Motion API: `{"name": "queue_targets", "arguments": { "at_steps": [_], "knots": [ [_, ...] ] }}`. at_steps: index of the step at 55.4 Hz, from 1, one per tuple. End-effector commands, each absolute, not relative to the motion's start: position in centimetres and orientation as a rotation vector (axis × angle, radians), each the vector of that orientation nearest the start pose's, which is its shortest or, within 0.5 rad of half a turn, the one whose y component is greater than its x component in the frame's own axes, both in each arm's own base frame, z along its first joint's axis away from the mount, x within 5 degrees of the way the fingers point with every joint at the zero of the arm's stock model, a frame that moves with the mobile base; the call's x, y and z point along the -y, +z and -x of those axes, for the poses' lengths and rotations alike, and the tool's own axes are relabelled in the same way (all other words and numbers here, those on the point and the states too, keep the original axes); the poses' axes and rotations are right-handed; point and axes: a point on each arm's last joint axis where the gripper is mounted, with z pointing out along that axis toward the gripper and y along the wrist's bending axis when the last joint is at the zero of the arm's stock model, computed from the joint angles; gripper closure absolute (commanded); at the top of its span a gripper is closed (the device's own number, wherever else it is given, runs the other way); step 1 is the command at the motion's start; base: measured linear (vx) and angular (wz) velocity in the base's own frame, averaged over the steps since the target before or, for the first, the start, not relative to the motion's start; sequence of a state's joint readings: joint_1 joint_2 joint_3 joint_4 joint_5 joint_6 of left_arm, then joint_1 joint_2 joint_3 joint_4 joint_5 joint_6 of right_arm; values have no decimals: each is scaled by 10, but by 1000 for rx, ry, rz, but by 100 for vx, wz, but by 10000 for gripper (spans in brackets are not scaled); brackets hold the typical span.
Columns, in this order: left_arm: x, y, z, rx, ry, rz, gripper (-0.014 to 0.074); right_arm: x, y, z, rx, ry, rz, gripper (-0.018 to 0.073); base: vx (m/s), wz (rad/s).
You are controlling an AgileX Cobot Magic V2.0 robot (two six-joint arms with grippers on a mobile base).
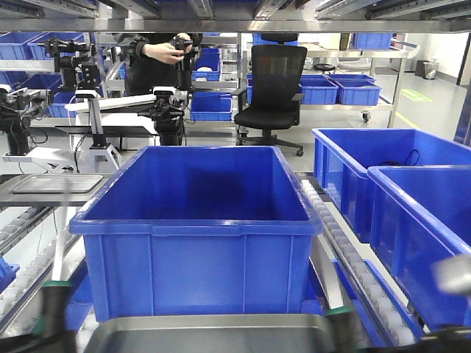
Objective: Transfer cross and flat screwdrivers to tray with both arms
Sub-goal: 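Lower both held screwdrivers down onto the grey metal tray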
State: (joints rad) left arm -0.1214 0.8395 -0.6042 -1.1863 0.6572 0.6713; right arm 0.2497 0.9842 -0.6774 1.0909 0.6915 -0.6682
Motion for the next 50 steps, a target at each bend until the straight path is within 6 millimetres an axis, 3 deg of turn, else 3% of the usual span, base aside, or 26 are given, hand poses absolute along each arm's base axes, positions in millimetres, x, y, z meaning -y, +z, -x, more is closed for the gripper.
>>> {"name": "queue_targets", "arguments": {
  "at_steps": [1, 9, 15, 22, 39, 50],
  "knots": [
    [78, 318, -164, -2026, -1039, -45, 594, -116, 309, -181, -2122, 987, 240, 567, 0, 0],
    [91, 309, -171, -2067, -1066, -44, 594, -149, 288, -188, -2176, 970, 259, 567, 0, 0],
    [103, 304, -173, -2092, -1097, -65, 594, -160, 275, -194, -2219, 941, 255, 567, 0, 0],
    [113, 299, -175, -2113, -1109, -58, 594, -163, 266, -199, -2255, 945, 225, 567, 0, 0],
    [142, 274, -182, -2246, -1158, -55, 594, -162, 268, -202, -2238, 954, 129, 567, 0, 0],
    [146, 262, -190, -2289, -1117, -44, 594, -161, 268, -203, -2233, 946, 119, 567, 0, 0]
  ]
}}
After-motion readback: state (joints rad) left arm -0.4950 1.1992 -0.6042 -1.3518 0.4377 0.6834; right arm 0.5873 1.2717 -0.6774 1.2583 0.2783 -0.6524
